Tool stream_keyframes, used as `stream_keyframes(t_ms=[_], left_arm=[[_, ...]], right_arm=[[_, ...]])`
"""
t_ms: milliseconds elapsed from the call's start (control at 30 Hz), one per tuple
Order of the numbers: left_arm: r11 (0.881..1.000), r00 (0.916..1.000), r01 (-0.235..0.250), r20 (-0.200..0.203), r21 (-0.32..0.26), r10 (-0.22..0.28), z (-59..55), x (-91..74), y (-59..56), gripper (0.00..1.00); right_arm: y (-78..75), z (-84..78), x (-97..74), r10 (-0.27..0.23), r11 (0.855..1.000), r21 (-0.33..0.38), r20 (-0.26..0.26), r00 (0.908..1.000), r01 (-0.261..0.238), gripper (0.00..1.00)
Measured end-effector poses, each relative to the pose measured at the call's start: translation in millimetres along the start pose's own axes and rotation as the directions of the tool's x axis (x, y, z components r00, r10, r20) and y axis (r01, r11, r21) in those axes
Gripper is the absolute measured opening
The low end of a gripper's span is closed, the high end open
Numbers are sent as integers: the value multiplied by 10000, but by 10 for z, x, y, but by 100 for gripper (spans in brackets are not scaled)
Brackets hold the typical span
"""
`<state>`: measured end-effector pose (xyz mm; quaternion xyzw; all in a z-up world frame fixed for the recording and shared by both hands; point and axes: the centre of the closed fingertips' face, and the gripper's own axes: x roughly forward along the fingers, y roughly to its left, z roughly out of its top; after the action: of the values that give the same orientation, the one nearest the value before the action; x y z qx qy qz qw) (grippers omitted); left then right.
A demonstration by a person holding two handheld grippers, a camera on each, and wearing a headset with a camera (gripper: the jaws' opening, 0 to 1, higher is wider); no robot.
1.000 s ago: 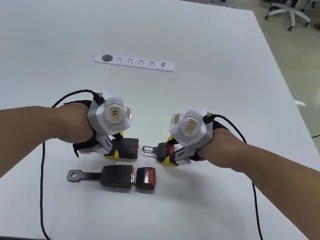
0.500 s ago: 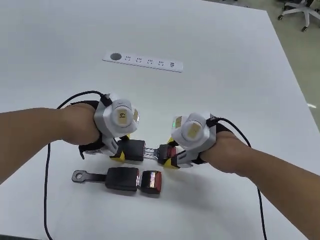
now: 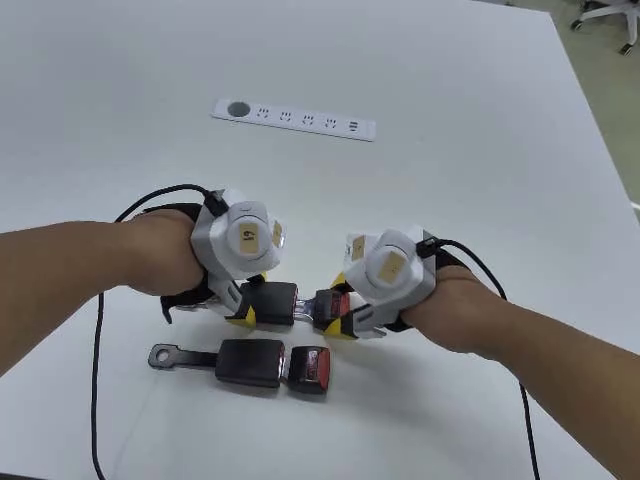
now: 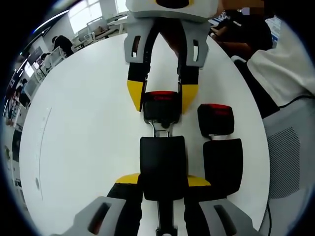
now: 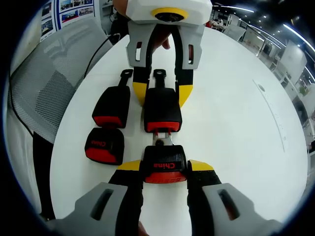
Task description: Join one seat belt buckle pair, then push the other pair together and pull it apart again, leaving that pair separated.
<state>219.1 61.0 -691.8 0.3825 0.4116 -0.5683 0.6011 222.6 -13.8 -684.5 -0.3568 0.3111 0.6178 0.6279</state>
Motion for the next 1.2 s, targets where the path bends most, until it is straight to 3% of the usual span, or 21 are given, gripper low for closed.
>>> stream_keyframes(t_ms=[467,767,1200], left_arm=[[9999,9997,86,220,147,-90,17,-10,-4,32],[10000,9996,18,297,-22,-17,21,-11,6,32],[9998,9995,-123,281,-176,128,8,-20,0,31]], right_arm=[[6,53,28,-82,9999,109,-202,9998,84,31],[-9,114,127,-145,9999,85,-232,9996,147,30],[-1,141,130,-216,9995,242,-219,9995,221,31]])
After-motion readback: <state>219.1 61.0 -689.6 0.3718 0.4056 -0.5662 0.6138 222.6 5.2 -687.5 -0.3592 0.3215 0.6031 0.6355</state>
